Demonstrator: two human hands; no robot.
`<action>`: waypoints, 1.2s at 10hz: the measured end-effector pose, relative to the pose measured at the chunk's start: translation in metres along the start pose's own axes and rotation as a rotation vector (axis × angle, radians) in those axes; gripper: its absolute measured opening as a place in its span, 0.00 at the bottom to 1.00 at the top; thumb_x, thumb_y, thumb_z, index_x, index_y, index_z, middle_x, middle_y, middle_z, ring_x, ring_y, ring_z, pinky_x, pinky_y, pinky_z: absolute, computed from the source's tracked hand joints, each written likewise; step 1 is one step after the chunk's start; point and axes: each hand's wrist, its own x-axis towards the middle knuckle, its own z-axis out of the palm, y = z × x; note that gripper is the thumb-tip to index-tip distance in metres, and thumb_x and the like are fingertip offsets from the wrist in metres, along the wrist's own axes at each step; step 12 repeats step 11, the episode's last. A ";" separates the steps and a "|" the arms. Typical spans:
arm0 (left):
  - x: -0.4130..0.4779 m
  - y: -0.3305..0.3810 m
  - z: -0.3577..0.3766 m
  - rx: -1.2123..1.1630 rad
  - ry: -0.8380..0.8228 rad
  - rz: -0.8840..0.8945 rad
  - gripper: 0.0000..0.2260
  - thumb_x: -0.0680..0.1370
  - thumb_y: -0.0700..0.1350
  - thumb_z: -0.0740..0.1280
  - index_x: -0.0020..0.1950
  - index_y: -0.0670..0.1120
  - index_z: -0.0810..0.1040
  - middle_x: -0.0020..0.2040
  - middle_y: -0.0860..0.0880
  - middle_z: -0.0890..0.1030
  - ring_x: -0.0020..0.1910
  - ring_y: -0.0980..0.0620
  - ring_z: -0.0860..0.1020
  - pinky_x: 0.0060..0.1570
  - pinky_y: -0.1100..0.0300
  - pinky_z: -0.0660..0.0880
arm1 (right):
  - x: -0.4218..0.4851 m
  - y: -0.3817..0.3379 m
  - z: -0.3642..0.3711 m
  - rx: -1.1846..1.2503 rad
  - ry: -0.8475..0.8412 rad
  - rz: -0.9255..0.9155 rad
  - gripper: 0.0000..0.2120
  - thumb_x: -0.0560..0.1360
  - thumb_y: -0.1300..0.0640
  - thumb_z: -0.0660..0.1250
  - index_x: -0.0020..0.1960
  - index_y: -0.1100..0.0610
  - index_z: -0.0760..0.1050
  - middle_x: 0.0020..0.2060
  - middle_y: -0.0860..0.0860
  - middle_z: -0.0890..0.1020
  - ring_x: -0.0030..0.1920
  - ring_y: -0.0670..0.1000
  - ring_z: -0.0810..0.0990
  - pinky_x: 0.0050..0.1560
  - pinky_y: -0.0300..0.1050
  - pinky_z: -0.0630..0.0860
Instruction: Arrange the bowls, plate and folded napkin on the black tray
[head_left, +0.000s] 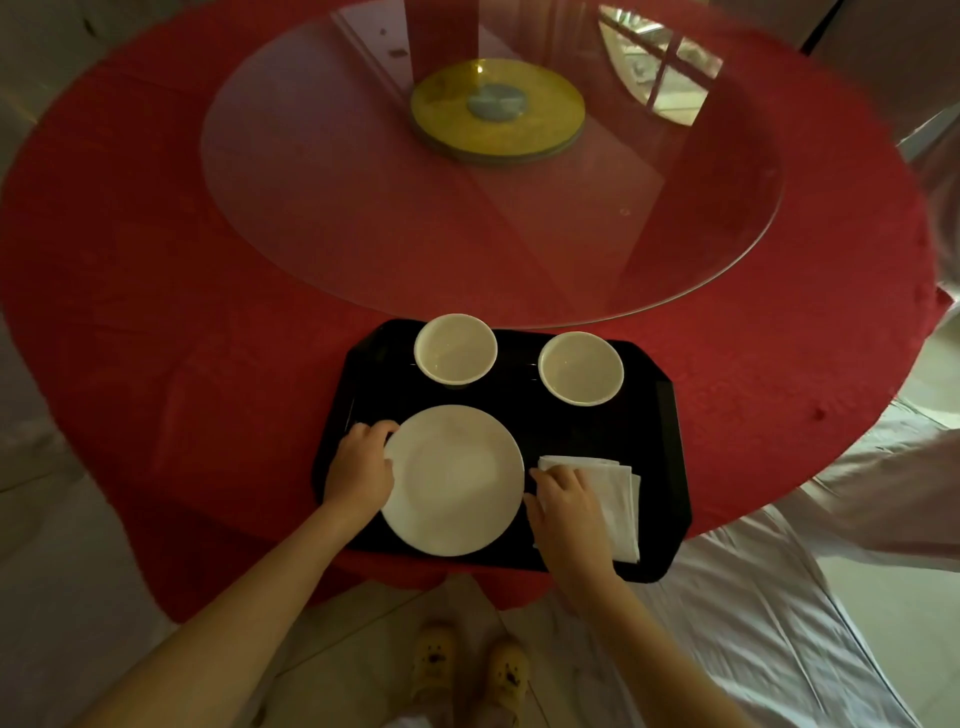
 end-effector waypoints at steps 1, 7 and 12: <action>-0.003 -0.001 -0.001 -0.048 -0.043 -0.012 0.19 0.76 0.35 0.62 0.67 0.45 0.68 0.60 0.40 0.72 0.55 0.43 0.74 0.53 0.48 0.75 | 0.001 -0.006 0.008 -0.062 0.043 -0.001 0.16 0.78 0.56 0.59 0.63 0.58 0.72 0.55 0.55 0.77 0.56 0.57 0.71 0.57 0.49 0.70; -0.004 -0.010 -0.003 0.002 -0.034 0.015 0.20 0.76 0.34 0.61 0.67 0.44 0.67 0.58 0.40 0.72 0.54 0.43 0.74 0.51 0.49 0.75 | -0.014 0.027 0.013 -0.156 0.034 0.140 0.27 0.79 0.47 0.52 0.75 0.52 0.50 0.76 0.55 0.47 0.75 0.58 0.40 0.74 0.55 0.41; -0.004 -0.002 -0.019 0.149 -0.066 0.038 0.22 0.76 0.35 0.58 0.70 0.45 0.64 0.63 0.41 0.71 0.59 0.43 0.72 0.54 0.49 0.74 | -0.012 0.011 -0.005 -0.207 0.065 0.113 0.29 0.78 0.45 0.54 0.75 0.53 0.51 0.75 0.58 0.53 0.75 0.58 0.50 0.74 0.56 0.48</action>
